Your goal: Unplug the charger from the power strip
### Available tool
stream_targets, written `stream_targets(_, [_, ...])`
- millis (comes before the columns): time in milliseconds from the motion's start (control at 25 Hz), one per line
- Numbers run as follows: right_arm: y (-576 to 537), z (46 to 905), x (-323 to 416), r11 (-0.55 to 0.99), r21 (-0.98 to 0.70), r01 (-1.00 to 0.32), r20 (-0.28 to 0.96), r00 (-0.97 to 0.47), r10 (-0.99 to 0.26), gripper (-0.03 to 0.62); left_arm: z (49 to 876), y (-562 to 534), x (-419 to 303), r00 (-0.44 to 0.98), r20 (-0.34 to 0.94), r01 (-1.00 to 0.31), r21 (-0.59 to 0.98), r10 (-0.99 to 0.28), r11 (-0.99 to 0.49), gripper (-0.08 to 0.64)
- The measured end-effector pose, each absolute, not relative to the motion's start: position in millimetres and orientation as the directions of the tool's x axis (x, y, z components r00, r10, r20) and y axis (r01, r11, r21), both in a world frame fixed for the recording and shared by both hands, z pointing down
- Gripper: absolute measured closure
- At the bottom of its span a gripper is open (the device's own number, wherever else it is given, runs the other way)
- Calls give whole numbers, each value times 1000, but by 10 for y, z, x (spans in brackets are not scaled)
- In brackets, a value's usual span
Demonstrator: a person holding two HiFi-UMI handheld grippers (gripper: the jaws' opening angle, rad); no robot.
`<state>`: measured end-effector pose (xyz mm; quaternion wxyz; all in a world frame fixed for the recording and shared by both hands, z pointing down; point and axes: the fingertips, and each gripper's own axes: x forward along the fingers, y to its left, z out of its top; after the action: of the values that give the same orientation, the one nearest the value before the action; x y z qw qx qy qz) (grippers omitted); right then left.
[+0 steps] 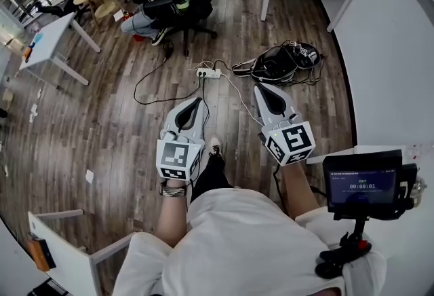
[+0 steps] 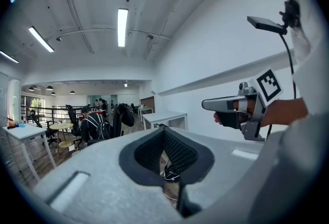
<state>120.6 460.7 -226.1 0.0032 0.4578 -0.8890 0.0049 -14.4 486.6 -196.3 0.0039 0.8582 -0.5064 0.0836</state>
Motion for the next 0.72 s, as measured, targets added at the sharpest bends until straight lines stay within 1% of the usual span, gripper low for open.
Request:
stream_targets(200, [4042, -2156, 1222, 591, -63, -804, 12, -592, -806, 591, -1833, 4251, -335, 453, 137, -883, -72, -881, -465, 560])
stream_targets(280, [3727, -2168, 1163, 600, -59, -798, 8, -601, -799, 591, -1799, 3920, -436, 444, 143, -887, -71, -884, -457, 560])
stream_targets(480, [2537, -2205, 781, 616, -38, -787, 40, -617, -786, 591, -1684, 2740, -644, 455, 188, -877, -76, -870, -475, 560])
stream_targets(600, [2366, -2274, 719, 605, 4, -796, 30, -604, -796, 591, -1743, 2522, -623, 460, 168, -870, -111, -872, -480, 560])
stream_targets(720, [2368, -2342, 787, 583, 1, -812, 16, -583, -812, 591, -1841, 2520, -519, 472, 151, -859, -144, -868, -492, 560])
